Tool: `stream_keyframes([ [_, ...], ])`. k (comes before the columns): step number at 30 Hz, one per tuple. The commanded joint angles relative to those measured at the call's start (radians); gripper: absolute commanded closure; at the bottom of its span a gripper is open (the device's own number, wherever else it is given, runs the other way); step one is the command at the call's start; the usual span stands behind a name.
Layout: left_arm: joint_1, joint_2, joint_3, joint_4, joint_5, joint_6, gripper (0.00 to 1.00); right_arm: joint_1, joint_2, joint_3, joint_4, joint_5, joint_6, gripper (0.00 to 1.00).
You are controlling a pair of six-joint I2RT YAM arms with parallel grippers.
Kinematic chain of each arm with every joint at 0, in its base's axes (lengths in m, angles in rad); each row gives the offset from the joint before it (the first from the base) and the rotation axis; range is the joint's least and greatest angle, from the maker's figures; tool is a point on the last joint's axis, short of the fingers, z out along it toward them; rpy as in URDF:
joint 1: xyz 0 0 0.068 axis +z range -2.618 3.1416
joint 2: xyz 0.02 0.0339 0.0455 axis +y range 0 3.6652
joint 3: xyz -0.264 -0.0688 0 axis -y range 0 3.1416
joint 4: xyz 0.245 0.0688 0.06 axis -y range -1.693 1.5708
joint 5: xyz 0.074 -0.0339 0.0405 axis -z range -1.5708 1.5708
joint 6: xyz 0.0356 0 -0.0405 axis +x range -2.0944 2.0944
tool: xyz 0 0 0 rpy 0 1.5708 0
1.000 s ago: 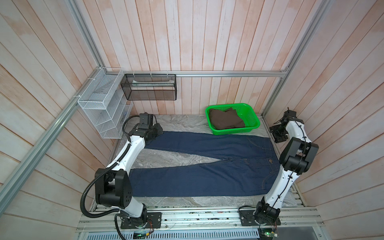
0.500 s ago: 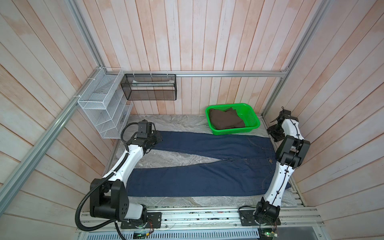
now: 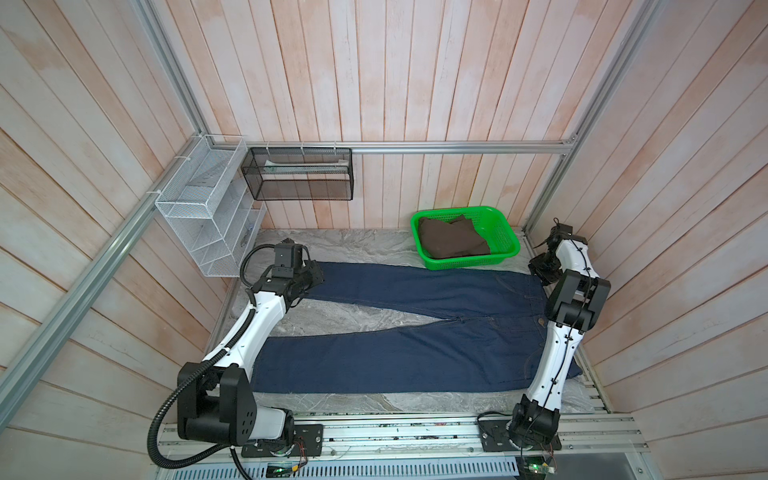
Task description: Fold and stack the trousers
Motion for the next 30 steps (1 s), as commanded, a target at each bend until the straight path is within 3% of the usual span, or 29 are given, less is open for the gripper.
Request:
stream_keyframes([
  [1, 0.000, -0.030, -0.006, 0.011, -0.033, 0.020, 0.49, 0.015, 0.044, 0.014, -0.026, -0.010, 0.003, 0.49],
  [6, 0.002, -0.035, -0.001, 0.006, -0.044, 0.026, 0.49, 0.016, 0.042, 0.012, -0.020, -0.025, 0.015, 0.55],
  [16, 0.008, -0.029, 0.020, -0.011, -0.060, 0.026, 0.49, 0.025, -0.049, -0.049, 0.033, -0.078, 0.031, 0.98],
  [20, 0.020, -0.018, 0.038, -0.027, -0.078, 0.024, 0.49, 0.037, -0.127, -0.121, 0.060, -0.095, 0.029, 1.00],
  [30, 0.103, 0.127, 0.174, -0.053, -0.019, -0.015, 0.49, 0.041, -0.407, -0.518, 0.217, -0.105, 0.038, 1.00],
])
